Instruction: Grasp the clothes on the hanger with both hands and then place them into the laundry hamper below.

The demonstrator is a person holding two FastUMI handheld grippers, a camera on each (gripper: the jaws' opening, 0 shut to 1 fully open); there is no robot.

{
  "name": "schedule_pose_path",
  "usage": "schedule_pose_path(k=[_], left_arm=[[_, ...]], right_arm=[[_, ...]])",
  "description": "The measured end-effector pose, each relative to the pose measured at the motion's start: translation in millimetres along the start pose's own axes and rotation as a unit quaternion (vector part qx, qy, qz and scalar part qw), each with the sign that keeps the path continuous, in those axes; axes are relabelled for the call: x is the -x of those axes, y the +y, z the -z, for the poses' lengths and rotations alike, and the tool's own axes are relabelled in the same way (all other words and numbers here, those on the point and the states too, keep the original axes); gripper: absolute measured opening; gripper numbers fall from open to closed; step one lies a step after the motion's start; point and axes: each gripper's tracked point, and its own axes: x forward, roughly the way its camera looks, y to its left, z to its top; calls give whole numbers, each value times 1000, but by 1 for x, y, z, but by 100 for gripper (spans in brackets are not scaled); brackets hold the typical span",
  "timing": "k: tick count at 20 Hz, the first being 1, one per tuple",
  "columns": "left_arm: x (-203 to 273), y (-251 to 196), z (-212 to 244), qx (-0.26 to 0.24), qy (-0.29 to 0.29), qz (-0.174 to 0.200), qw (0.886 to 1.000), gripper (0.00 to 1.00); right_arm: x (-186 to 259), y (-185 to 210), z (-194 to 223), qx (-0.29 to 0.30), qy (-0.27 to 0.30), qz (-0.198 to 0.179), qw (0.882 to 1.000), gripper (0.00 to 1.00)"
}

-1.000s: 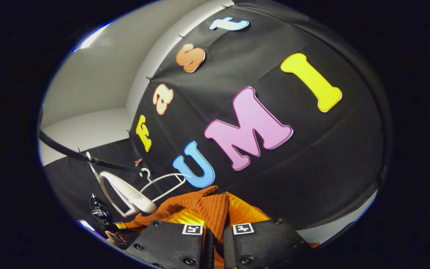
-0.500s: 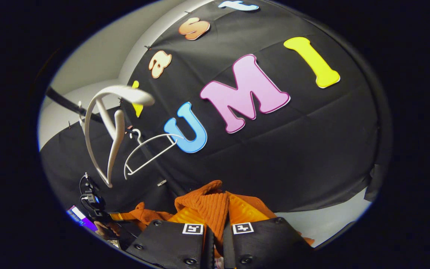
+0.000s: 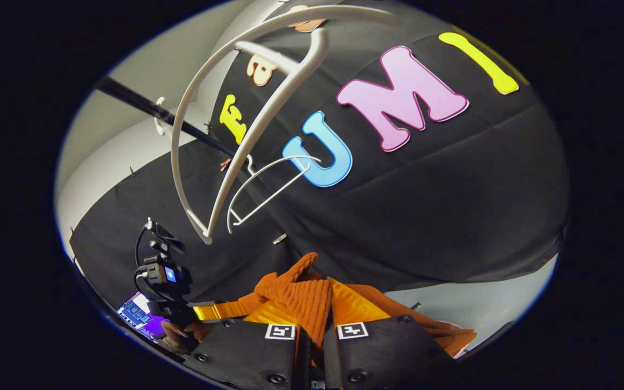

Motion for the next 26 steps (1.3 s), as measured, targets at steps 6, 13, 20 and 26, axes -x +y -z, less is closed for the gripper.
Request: schedule_pose_path(k=[6,13,20,26], left_arm=[[-8,-9,15,-62,20,-20,998,10],[-25,3,68,-122,93,-65,986,10],[-28,29,96,-109,150,-103,977,14],[-23,58,97,-136,163,-138,968,95]], right_arm=[[-9,7,33,56,51,22,997,13],[-11,-27,87,155,149,111,970,14],[-9,-55,116,210,219,177,936,8],[5,-73,107,244,233,193,921,87]])
